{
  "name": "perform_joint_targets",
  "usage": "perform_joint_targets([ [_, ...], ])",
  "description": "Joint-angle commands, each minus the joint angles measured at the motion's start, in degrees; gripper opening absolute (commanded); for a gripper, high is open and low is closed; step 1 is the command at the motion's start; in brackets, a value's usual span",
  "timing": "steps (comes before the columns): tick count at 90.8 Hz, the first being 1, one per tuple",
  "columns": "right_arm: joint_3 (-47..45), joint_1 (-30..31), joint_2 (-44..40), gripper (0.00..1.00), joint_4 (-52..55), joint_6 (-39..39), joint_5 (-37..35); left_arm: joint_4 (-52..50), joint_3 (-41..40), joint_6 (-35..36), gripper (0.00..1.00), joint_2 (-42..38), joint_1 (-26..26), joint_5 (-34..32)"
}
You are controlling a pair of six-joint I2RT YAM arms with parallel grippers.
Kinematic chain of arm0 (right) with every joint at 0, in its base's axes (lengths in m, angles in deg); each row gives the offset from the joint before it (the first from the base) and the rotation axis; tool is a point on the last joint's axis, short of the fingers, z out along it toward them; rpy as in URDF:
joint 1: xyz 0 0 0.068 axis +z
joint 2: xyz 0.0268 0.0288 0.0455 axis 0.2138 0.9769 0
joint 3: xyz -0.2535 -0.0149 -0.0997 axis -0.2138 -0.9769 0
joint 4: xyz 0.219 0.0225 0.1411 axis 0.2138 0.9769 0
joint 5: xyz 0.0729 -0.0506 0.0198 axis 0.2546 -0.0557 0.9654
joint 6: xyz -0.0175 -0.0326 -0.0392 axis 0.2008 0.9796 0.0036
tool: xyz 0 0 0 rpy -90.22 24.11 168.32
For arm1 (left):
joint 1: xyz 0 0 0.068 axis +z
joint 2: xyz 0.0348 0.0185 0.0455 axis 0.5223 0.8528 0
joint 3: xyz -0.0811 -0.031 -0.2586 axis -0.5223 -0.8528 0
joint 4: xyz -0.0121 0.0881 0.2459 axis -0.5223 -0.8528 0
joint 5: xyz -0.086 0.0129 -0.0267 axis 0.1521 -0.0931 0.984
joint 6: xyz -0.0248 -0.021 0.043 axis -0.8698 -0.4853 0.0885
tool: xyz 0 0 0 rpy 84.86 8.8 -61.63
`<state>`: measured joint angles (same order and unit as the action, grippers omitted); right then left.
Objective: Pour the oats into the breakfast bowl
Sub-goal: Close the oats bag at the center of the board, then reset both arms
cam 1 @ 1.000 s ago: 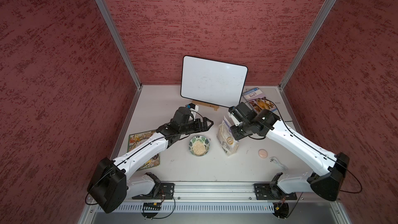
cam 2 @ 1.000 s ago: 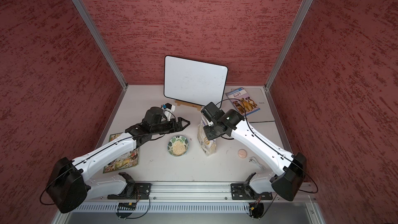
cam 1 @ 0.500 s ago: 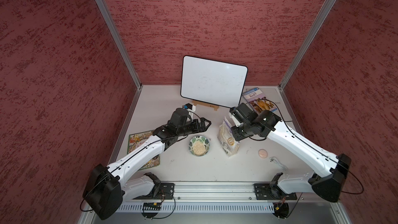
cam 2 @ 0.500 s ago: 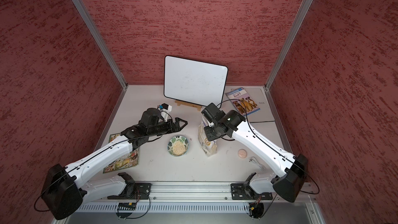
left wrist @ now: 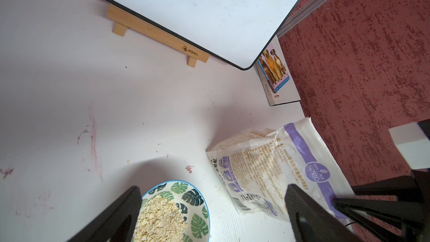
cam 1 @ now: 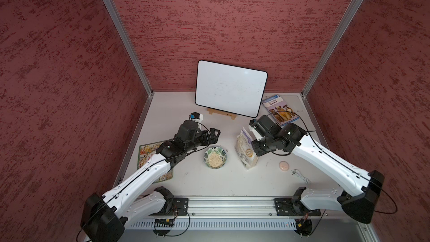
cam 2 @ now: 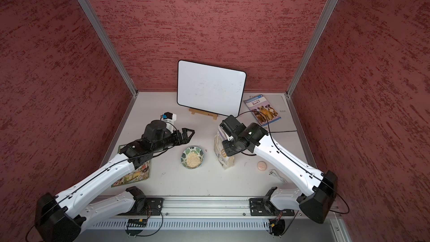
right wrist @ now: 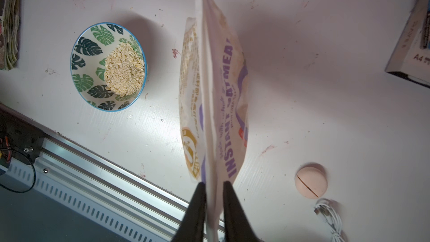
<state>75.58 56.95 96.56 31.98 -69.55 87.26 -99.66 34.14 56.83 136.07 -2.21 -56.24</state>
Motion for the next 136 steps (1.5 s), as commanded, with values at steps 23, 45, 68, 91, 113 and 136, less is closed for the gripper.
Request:
perform_joint_targets([
  [23,-0.5,0.9,-3.7,0.48,-3.6,-1.2,-2.7,-2.9,-1.7,8.5,1.0,-4.7,0.2,-15.2],
  [45,-9.7,1.0,-17.7,0.99,-18.3,-5.0,-14.9,-2.1,-1.8,10.1,1.0,-4.7,0.3,-25.7],
  [68,-31.6,1.0,-35.0,0.99,-44.9,-2.3,-31.7,2.2,-1.3,14.1,1.0,-3.8,0.4,-36.2],
  [91,-44.5,-3.0,-32.1,0.99,-68.2,14.6,-42.6,18.3,-7.2,27.3,1.0,-1.6,3.7,-36.7],
  [113,-51.1,-20.4,-23.0,0.99,-86.8,22.0,-29.0,31.8,-14.6,31.1,1.0,2.7,13.2,-32.0],
  [136,-54.5,-31.4,-10.8,0.99,-102.6,25.2,-16.6,40.4,-18.2,33.5,1.0,11.4,19.4,-30.4],
])
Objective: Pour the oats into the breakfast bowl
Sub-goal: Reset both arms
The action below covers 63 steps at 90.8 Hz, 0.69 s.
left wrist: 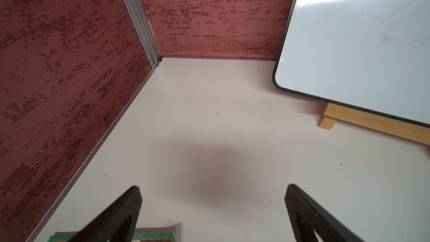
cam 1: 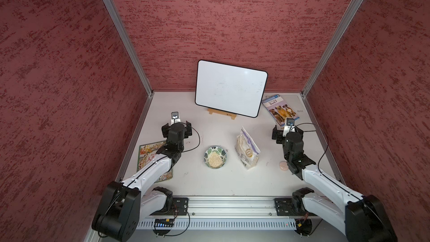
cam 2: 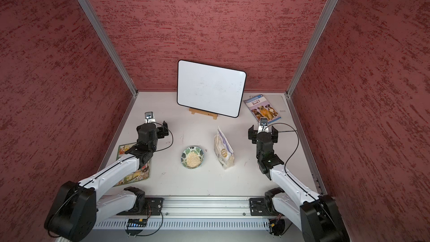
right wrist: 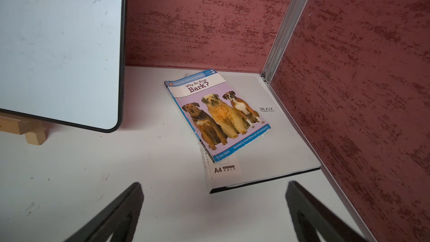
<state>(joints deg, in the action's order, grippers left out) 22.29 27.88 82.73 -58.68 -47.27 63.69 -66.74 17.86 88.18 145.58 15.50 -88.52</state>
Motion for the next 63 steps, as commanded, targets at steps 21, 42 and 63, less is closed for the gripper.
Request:
perform_joint_targets([
  [21,-2.0,-6.8,10.1,0.99,-18.8,1.3,14.9,23.9,-8.2,3.0,1.0,6.0,5.0,8.2],
  [42,-2.8,-10.0,15.3,0.99,-25.8,0.0,18.8,29.9,-9.2,5.3,1.0,8.3,7.0,13.2],
  [63,-2.2,-11.2,24.0,0.99,-31.7,-0.6,20.2,37.6,-8.9,5.5,1.0,15.6,11.8,18.5],
])
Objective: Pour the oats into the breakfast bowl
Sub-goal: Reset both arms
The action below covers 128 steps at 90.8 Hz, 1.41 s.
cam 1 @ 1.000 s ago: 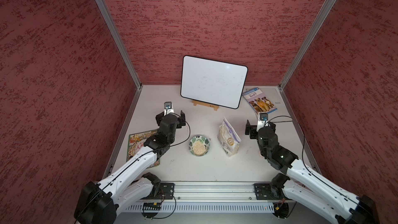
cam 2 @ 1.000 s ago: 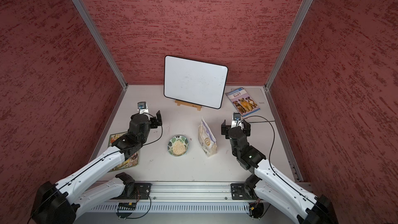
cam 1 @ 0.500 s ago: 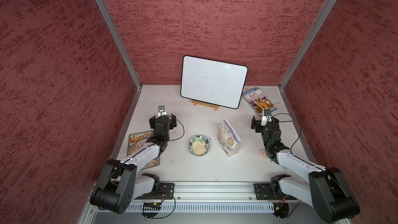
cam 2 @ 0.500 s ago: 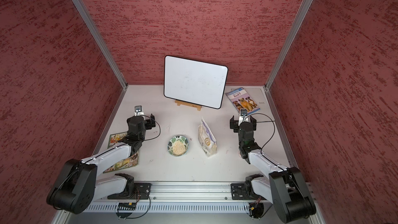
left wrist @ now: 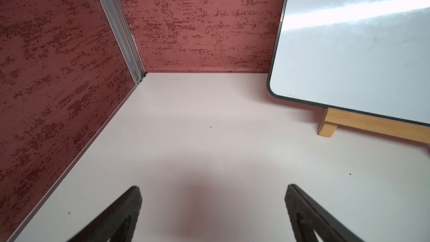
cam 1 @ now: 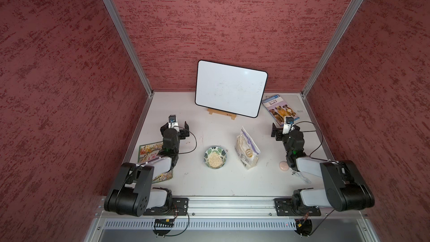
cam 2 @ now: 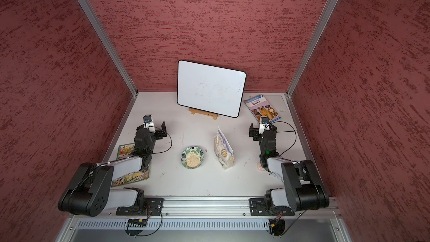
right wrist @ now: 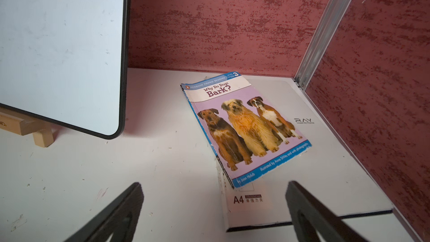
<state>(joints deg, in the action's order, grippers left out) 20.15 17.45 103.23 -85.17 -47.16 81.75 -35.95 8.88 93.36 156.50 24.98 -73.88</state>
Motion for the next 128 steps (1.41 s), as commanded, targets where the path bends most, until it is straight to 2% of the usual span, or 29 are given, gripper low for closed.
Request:
perform_joint_targets([
  [1,0.1,-0.8,4.0,0.99,-5.4,-0.7,2.3,7.6,0.1,0.2,1.0,5.3,2.5,3.8],
  [9,1.9,-0.9,6.8,0.99,-5.4,-0.3,2.9,3.6,2.2,-1.8,1.0,5.8,4.8,6.9],
  [18,4.0,-2.5,6.6,0.99,-0.7,-2.6,2.9,5.6,1.9,-5.0,1.0,8.4,9.2,13.6],
  [46,4.4,-3.1,6.7,0.99,-0.2,-3.3,2.9,7.3,1.5,-3.7,1.0,9.1,7.1,9.9],
  [103,4.5,-3.2,6.6,0.99,0.3,-2.6,4.8,7.3,1.5,-3.7,1.0,9.1,7.1,10.1],
  [112,3.0,-3.1,1.8,0.99,0.9,-0.6,8.5,7.2,1.5,-3.7,1.0,9.1,7.1,10.1],
  [118,0.8,-3.1,-0.8,0.99,-0.6,-1.3,7.6,7.3,1.5,-3.7,1.0,9.1,7.2,10.1],
  [125,1.9,-3.1,1.6,0.99,-1.1,-1.7,6.8,7.2,1.5,-3.7,1.0,9.1,7.1,10.1],
  [128,3.7,-3.1,5.1,0.99,-0.2,-1.6,7.1,7.2,1.5,-3.7,1.0,9.1,7.1,10.1],
])
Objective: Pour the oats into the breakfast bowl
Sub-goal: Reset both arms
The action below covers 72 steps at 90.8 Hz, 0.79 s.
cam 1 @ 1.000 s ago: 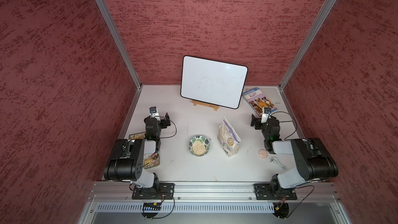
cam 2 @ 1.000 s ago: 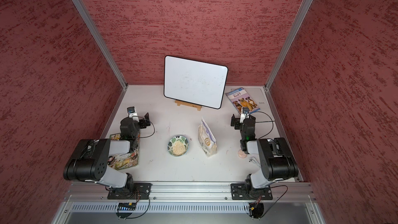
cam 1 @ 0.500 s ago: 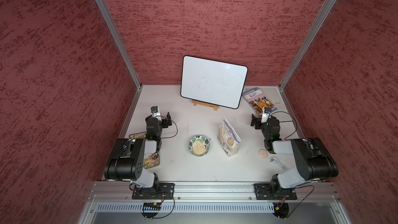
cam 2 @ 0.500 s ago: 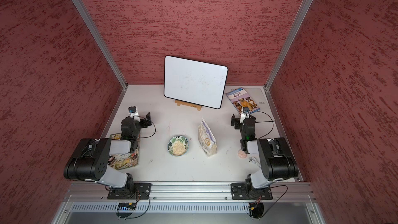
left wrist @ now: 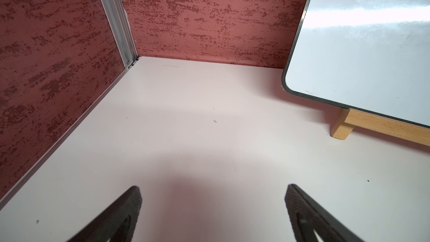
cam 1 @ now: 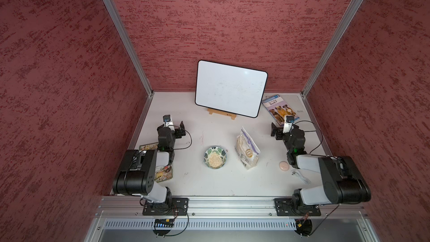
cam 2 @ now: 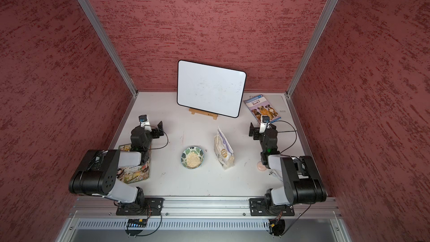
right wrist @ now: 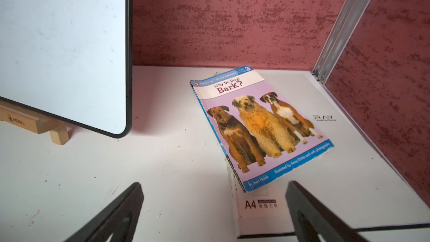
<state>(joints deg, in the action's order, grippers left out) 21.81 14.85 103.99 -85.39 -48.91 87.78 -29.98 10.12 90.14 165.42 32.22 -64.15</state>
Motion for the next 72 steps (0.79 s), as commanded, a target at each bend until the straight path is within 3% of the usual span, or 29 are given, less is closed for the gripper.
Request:
perform_joint_targets([
  [1,2.6,-0.5,5.6,0.99,-0.9,0.1,1.3,1.2,0.3,-0.5,1.0,0.2,-0.1,0.4],
  [45,2.7,-1.3,5.8,0.99,0.2,-0.7,1.4,1.2,0.3,-0.5,1.0,0.1,0.0,0.6],
  [59,-2.2,-0.8,-4.8,0.99,0.3,-0.9,-1.0,1.2,0.3,-0.5,1.0,0.2,0.1,0.6],
  [72,3.4,-0.8,3.2,0.99,2.9,0.4,2.2,1.1,0.4,-0.5,1.0,0.1,0.2,0.7],
])
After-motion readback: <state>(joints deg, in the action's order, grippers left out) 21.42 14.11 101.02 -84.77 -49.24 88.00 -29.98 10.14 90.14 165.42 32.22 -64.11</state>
